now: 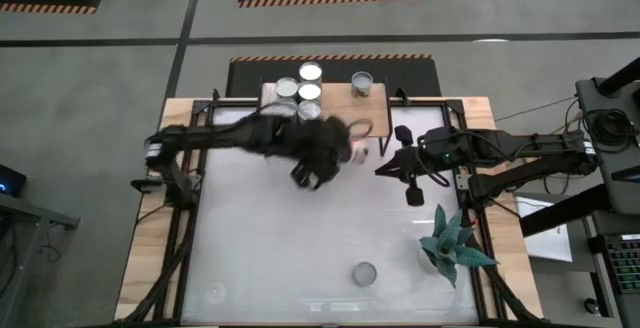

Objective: Pick and place cans onto a shelf
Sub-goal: Put the canned saucy meatballs on the shelf

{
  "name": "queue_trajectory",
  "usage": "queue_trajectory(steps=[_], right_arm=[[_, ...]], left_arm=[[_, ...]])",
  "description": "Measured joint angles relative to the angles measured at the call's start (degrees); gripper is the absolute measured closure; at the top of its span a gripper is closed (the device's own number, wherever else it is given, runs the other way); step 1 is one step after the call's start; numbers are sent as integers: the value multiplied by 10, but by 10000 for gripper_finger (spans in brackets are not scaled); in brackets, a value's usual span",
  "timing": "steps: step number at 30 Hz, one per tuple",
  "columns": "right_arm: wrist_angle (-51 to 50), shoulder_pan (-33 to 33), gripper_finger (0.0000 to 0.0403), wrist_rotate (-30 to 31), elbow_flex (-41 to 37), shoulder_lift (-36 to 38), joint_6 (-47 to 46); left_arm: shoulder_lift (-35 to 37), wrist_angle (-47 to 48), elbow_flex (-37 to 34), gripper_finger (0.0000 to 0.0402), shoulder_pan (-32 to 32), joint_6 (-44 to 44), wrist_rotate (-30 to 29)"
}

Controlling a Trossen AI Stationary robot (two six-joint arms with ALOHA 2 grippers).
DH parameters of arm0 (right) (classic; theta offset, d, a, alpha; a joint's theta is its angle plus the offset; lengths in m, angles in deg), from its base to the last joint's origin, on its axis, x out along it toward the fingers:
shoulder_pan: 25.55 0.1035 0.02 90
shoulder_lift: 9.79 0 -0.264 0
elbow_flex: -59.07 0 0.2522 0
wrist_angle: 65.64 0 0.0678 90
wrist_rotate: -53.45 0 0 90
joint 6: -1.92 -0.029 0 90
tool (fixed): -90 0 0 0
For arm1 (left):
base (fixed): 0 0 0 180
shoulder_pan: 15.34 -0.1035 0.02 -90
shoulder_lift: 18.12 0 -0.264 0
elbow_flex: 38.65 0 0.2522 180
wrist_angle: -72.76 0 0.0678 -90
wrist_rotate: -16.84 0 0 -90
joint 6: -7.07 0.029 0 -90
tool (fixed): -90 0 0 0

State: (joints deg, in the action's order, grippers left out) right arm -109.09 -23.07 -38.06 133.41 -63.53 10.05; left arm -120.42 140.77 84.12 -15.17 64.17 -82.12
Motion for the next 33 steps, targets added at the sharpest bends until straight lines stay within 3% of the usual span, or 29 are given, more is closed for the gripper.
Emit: queue_trajectory(steps=[4,8,12,16,24,33], right_arm=[[0,0,394,0,0,3,0],[0,0,394,0,0,6,0],[-4,0,394,0,-1,12,0],[-4,0,394,1,-2,21,-2],[-4,-3,394,2,-3,30,0],[-4,-3,394,2,-4,25,-7]], left_arm=[[-81,49,118,401,-56,-5,0],[-172,163,263,402,-102,19,29],[-151,129,163,402,-144,77,73],[-142,89,107,401,-172,62,80],[-143,48,83,393,-177,40,103],[-146,-2,89,325,-181,19,95]])
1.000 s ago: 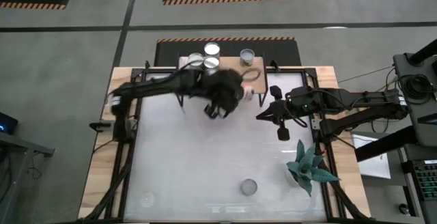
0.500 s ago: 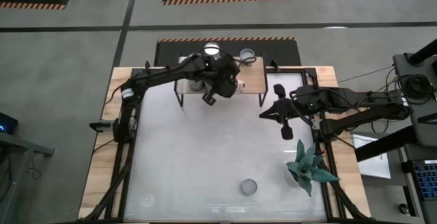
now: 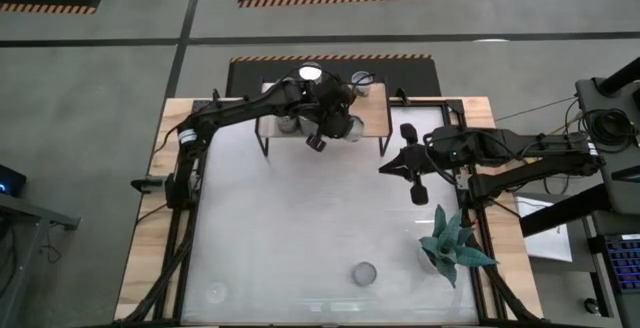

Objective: Pick and place cans onto a shelf
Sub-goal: Put the canned saucy meatballs on the shelf

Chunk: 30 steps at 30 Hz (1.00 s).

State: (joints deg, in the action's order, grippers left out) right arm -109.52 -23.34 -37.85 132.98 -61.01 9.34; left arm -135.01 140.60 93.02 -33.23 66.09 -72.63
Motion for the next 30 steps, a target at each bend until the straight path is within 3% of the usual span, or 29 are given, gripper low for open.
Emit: queue_trajectory(steps=[11,18,22,26,30], right_arm=[[1,0,394,4,-18,-1,-12],[3,0,394,85,-35,-10,-45],[4,0,394,94,-41,-23,-46],[14,-1,394,108,-42,-42,-51],[22,-14,394,143,-36,-62,-65]], left_arm=[[5,-15,6,284,-1,-56,0],[49,40,18,304,36,-141,35],[105,27,-35,347,83,-178,38],[177,-2,-122,380,125,-260,78],[258,-111,-248,399,171,-323,59]])
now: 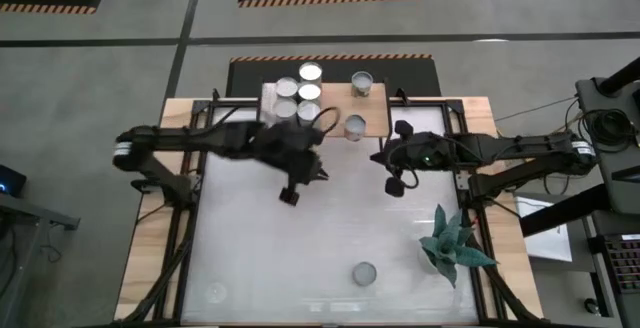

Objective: Pick and place cans onto a shelf
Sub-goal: Put the canned saucy meatballs on the shelf

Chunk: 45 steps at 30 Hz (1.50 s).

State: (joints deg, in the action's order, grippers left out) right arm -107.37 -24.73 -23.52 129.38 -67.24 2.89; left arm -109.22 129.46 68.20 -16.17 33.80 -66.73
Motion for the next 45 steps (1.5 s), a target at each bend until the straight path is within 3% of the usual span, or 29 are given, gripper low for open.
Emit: queue_trajectory(steps=[7,13,17,24,32,40,45], right_arm=[[-21,-61,394,9,74,-62,15],[-115,-142,394,-12,202,-155,63],[-184,-207,394,-99,289,-228,98],[-257,-279,394,-216,388,-331,140],[-289,-288,394,-220,421,-379,138],[-291,-290,394,-68,425,-381,83],[-300,-290,394,-56,425,-374,83]], left_arm=[[123,-235,-203,400,55,-30,-177],[201,-362,-329,401,59,-34,-192],[239,-399,-380,401,56,-34,-197],[267,-405,-416,401,56,-35,-197],[257,-399,-419,401,56,-37,-195],[249,-399,-419,401,56,-38,-195],[244,-399,-419,401,56,-38,-195]])
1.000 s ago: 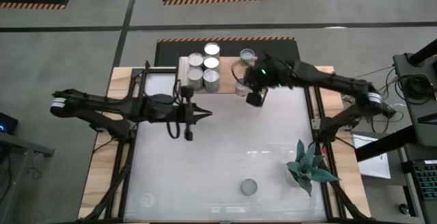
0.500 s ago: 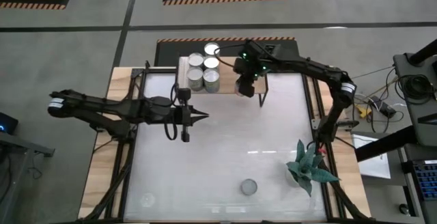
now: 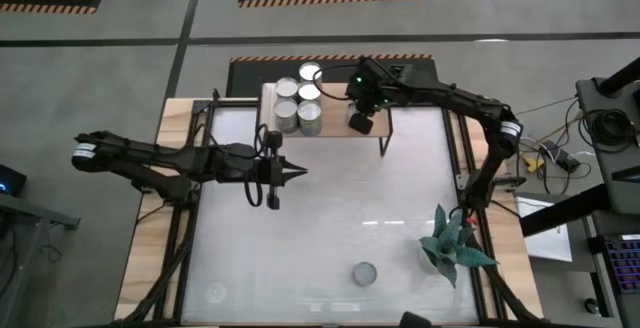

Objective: Pick and place cans onto a shelf
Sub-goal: Put the canned saucy meatballs on the shelf

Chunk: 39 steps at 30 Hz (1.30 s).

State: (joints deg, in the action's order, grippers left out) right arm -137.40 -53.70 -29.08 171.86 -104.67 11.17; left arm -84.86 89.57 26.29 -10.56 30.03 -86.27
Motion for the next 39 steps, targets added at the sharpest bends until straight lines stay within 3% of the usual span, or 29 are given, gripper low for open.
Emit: queue_trajectory(steps=[7,12,20,24,39], right_arm=[[2,0,394,0,1,20,-11],[5,1,394,-50,-7,22,-26],[9,1,394,-27,-46,23,-22],[6,-1,394,5,-47,28,33],[30,-33,394,6,-47,21,88]], left_arm=[[0,0,0,401,0,0,0],[0,1,0,401,0,0,0],[0,12,0,401,0,0,0],[0,11,0,401,0,0,0],[0,9,0,401,0,0,0]])
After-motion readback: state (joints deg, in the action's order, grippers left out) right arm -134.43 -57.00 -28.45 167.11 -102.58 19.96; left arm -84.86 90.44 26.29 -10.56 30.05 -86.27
